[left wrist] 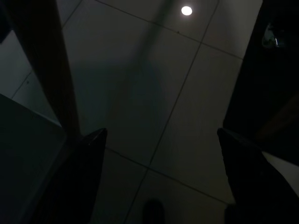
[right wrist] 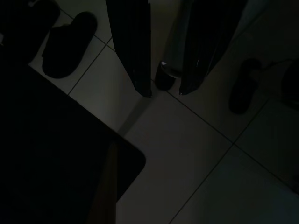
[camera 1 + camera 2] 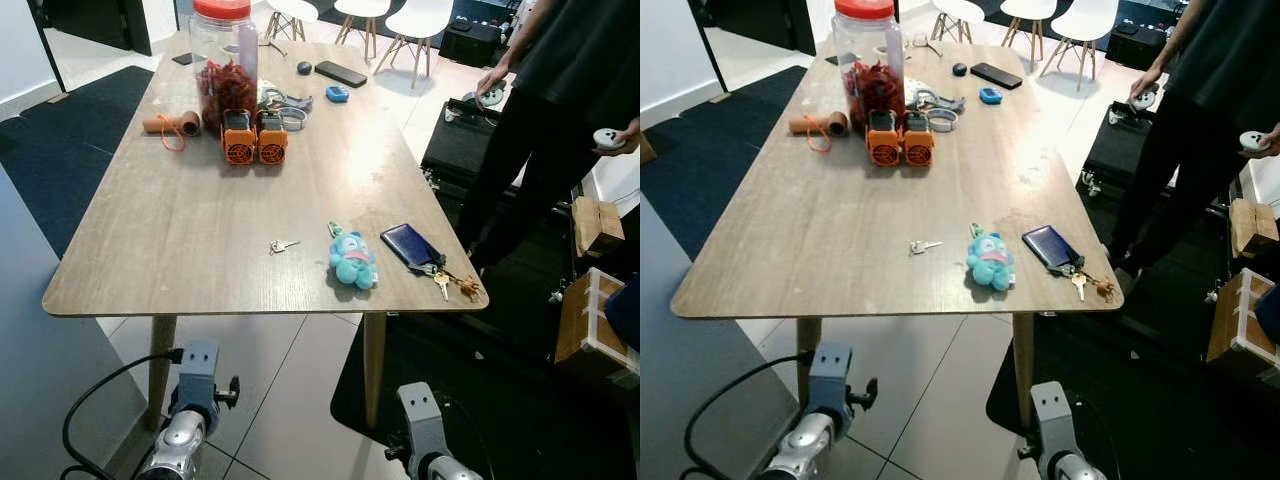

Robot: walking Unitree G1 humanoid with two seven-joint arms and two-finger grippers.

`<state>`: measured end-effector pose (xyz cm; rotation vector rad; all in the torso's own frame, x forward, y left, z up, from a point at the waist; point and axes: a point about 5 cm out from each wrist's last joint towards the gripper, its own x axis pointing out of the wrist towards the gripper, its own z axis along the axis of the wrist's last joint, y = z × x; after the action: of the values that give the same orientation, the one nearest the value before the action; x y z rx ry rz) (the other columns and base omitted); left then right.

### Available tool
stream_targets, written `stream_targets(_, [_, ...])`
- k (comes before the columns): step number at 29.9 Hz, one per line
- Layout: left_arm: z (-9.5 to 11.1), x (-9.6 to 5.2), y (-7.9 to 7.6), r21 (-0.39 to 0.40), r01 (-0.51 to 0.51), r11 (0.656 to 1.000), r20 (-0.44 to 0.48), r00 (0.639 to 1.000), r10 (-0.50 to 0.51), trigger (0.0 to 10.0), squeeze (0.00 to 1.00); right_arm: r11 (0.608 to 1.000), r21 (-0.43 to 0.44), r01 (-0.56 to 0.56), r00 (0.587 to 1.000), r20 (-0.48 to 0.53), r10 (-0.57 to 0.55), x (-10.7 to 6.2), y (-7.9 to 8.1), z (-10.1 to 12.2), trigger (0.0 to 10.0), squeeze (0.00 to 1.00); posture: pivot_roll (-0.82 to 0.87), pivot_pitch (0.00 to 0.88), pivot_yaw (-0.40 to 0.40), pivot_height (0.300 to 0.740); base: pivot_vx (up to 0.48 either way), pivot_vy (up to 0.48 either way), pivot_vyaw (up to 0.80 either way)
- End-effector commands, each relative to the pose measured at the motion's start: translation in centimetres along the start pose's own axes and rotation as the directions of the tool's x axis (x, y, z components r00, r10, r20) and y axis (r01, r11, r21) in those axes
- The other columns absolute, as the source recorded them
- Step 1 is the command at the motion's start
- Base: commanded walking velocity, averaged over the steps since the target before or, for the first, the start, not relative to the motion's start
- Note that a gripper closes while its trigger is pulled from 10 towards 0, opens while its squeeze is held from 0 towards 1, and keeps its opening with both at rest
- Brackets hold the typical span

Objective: Hang keys on a hook

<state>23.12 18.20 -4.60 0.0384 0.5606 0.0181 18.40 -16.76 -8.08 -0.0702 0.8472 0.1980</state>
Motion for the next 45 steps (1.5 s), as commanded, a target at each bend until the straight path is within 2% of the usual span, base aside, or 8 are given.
stream_targets(1, [0.2, 0.0, -0.3, -0.004, -0.004, 1.000, 0.020, 1.000, 0.004, 10.0, 0.00, 1.000, -0.020, 0.015, 1.000, -0.009, -0.015, -0.3, -0.7, -0.4, 10.0, 0.00, 0.09, 0.025, -0.124, 0.740, 0.000, 0.000, 0.00])
stream_targets(12, [0.8, -0.5, 2.5, 0.006, -0.051, 0.999, 0.101, 0.994, 0.050, 10.0, 0.00, 0.997, -0.081, -0.015, 1.000, -0.008, 0.014, -0.2, -0.5, -0.1, 10.0, 0.00, 0.09, 0.016, -0.132, 0.740, 0.000, 0.000, 0.00])
stream_targets(17, [1.3, -0.8, 3.8, 0.121, 0.053, 0.991, 0.127, 0.990, -0.069, 10.0, 0.00, 0.995, -0.094, -0.027, 1.000, -0.015, 0.026, -0.2, -0.4, -0.3, 10.0, 0.00, 0.09, 0.010, -0.135, 0.740, 0.000, 0.000, 0.00])
stream_targets(23, [0.7, -1.8, 4.1, 0.389, 0.303, 0.870, 0.028, 0.940, -0.340, 10.0, 0.00, 0.995, -0.098, -0.034, 0.999, -0.025, 0.031, -0.4, -0.5, -0.7, 10.0, 0.00, 0.10, 0.004, -0.135, 0.740, 0.000, 0.000, 0.00])
stream_targets(29, [-0.4, -2.1, 3.9, 0.480, 0.346, 0.806, -0.062, 0.930, -0.362, 10.0, 0.00, 0.996, -0.093, -0.018, 0.999, -0.039, 0.014, -0.5, -0.7, -1.1, 10.0, 0.00, 0.10, 0.002, -0.136, 0.740, 0.000, 0.000, 0.00])
stream_targets(35, [-1.5, -1.5, 1.5, 0.366, 0.263, 0.892, -0.065, 0.964, -0.258, 10.0, 0.00, 0.929, 0.059, 0.365, 0.931, -0.006, -0.365, -2.5, -6.8, -1.7, 10.0, 0.00, 0.09, 0.003, -0.123, 0.740, 0.000, 0.000, 0.00])
stream_targets(38, [-2.0, -1.5, 0.2, 0.314, 0.260, 0.913, -0.070, 0.965, -0.251, 10.0, 0.00, 0.793, 0.184, 0.581, 0.804, 0.023, -0.594, -5.1, -12.1, -1.5, 10.0, 0.00, 0.08, 0.006, -0.113, 0.740, 0.000, 0.000, 0.00])
stream_targets(45, [-2.3, -1.4, -0.8, 0.308, 0.248, 0.918, -0.079, 0.969, -0.235, 10.0, 0.00, 0.710, 0.302, 0.636, 0.668, 0.246, -0.703, -8.0, -18.3, 4.5, 10.0, 0.00, 0.05, 0.016, -0.096, 0.740, 0.000, 0.000, 0.00])
